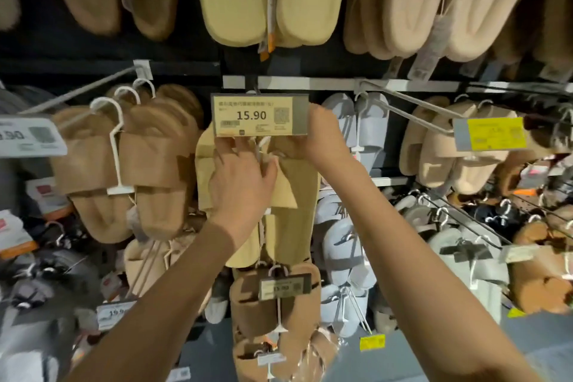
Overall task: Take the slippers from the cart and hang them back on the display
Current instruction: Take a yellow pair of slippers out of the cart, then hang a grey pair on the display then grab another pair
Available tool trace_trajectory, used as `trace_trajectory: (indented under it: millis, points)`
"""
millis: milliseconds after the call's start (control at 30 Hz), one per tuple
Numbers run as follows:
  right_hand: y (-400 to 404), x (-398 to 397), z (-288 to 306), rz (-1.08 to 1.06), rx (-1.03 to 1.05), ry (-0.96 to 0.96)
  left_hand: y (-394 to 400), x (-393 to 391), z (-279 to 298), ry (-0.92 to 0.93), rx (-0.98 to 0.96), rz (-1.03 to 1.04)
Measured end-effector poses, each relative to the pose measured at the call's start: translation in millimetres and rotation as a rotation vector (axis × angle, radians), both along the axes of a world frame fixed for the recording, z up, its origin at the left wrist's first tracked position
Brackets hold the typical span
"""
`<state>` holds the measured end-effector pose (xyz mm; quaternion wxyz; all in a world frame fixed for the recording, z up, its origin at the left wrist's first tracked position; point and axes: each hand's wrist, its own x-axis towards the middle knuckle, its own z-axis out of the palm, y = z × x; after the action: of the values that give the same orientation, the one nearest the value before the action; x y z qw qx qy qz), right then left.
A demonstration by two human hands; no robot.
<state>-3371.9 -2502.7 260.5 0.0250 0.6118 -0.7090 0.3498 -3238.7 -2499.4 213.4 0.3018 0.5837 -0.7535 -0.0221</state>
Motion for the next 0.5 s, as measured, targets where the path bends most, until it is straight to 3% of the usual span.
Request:
trace_trajectory:
  millis: [233, 500]
  points:
    - [130.0, -73.6, -17.5, -0.249, 0.001, 0.134, 78.4, -79.9, -3.1, -0.049, -0.056, -0.324]
    - [378.2, -184.3, -42.6, -0.767, 0.110, 0.144, 258.7, -234.8, -9.0, -0.103, -0.026, -0.870]
